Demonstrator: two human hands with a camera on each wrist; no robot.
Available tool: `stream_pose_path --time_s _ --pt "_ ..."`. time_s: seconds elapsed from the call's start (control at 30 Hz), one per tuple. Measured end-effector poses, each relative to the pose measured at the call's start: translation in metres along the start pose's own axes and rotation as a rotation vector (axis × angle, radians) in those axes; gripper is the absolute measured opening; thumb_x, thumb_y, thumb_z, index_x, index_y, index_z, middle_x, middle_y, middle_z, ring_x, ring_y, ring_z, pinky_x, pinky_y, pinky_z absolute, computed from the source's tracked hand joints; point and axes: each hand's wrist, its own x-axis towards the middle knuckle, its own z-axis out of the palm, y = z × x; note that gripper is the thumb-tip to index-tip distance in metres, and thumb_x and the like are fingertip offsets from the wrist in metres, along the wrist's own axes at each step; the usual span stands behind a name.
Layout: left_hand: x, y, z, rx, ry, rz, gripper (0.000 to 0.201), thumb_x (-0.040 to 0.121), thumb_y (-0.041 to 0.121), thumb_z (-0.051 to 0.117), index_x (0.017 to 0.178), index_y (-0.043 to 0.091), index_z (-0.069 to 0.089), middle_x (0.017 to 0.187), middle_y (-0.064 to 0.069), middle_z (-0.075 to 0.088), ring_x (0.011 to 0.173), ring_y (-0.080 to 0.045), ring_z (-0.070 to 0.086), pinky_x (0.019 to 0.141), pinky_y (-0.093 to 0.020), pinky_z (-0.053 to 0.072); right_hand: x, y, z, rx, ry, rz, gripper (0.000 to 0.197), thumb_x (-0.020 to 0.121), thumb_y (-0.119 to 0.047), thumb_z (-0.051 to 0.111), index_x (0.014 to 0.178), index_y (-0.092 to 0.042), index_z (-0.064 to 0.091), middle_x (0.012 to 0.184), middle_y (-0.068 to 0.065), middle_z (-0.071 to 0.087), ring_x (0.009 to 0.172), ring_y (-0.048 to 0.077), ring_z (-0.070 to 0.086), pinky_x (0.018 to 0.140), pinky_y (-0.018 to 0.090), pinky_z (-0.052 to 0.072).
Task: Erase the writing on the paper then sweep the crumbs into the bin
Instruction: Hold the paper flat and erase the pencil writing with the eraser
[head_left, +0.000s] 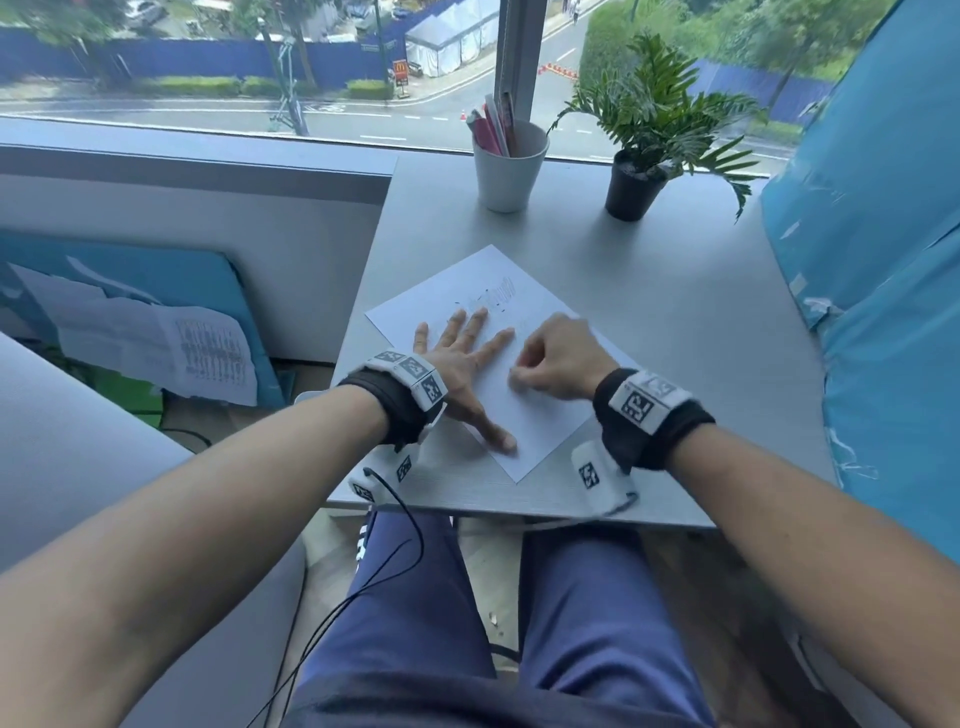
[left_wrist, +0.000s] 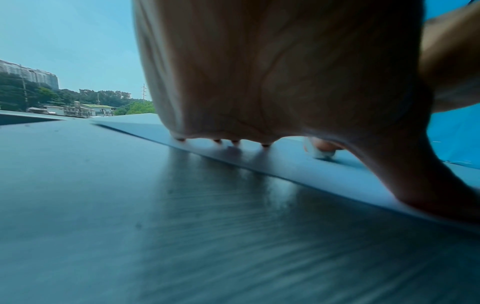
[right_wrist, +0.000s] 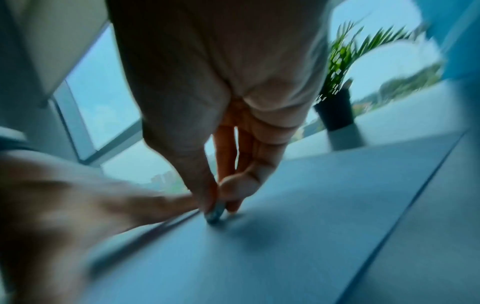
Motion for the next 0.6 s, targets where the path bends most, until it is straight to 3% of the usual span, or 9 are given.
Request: stream_pose_path --time_s 0.07,0.1,0.2,0.27,0.37,0.5,0.6 --pt "0.000 0.001 0.000 -0.005 0.004 -0.001 0.157 0.031 0.095 0.068 0.151 0.046 -0.021 0.157 0.006 -0.038 0.143 -0.019 -0.037 0.114 -0.060 -0.020 0.009 0.007 -0.008 0.035 0.127 0.047 0.014 0.072 -0.021 0.074 0.075 -0.008 0.078 0.079 0.004 0.074 0.080 0.018 0.069 0.075 0.023 0.052" --pt "0.000 0.001 0.000 -0.002 0.002 0.000 0.157 0.031 0.095 0.067 0.150 0.047 -0.023 0.157 0.005 -0.038 0.143 -0.019 -0.037 0.114 -0.061 -0.020 0.005 0.003 -0.004 0.016 0.121 0.021 0.014 0.073 -0.021 0.073 0.076 -0.008 0.077 0.081 0.004 0.073 0.081 0.017 0.067 0.076 0.023 0.052" --pt "0.002 -0.001 0.001 0.015 -0.003 0.009 0.157 0.032 0.095 0.067 0.149 0.046 -0.025 0.156 0.005 -0.039 0.142 -0.019 -0.038 0.114 -0.061 -0.019 -0.020 -0.017 0.017 -0.038 -0.058 -0.131 0.015 0.074 -0.019 0.071 0.071 -0.005 0.075 0.072 0.005 0.073 0.070 0.018 0.068 0.068 0.030 0.057" --pt "0.001 -0.001 0.000 0.004 -0.007 0.008 0.157 0.031 0.095 0.068 0.149 0.047 -0.024 0.156 0.006 -0.039 0.142 -0.018 -0.039 0.114 -0.060 -0.020 -0.010 -0.009 0.005 -0.025 -0.050 -0.050 0.014 0.072 -0.021 0.074 0.073 -0.007 0.077 0.071 0.005 0.074 0.070 0.016 0.069 0.068 0.028 0.057" --pt "0.000 0.001 0.000 -0.011 -0.007 0.002 0.156 0.032 0.094 0.069 0.150 0.047 -0.023 0.156 0.007 -0.039 0.142 -0.018 -0.038 0.113 -0.059 -0.022 0.010 0.004 -0.011 0.007 0.114 0.057 0.014 0.073 -0.022 0.075 0.076 -0.009 0.078 0.080 0.004 0.075 0.078 0.016 0.068 0.072 0.018 0.048" --pt "0.002 0.000 0.001 0.011 0.003 0.017 0.158 0.030 0.096 0.067 0.149 0.046 -0.025 0.157 0.005 -0.039 0.142 -0.019 -0.038 0.114 -0.061 -0.019 -0.012 -0.014 0.012 -0.041 -0.066 -0.117 0.013 0.073 -0.018 0.072 0.067 -0.006 0.073 0.069 0.005 0.072 0.065 0.018 0.066 0.061 0.025 0.053" --pt "0.000 0.000 0.000 -0.008 -0.008 0.005 0.157 0.031 0.095 0.068 0.150 0.047 -0.022 0.157 0.006 -0.038 0.142 -0.018 -0.038 0.113 -0.060 -0.022 0.008 0.001 -0.008 0.048 -0.014 0.002 0.011 0.070 -0.018 0.076 0.072 -0.007 0.077 0.068 0.008 0.073 0.048 0.003 0.061 0.064 0.025 0.057"
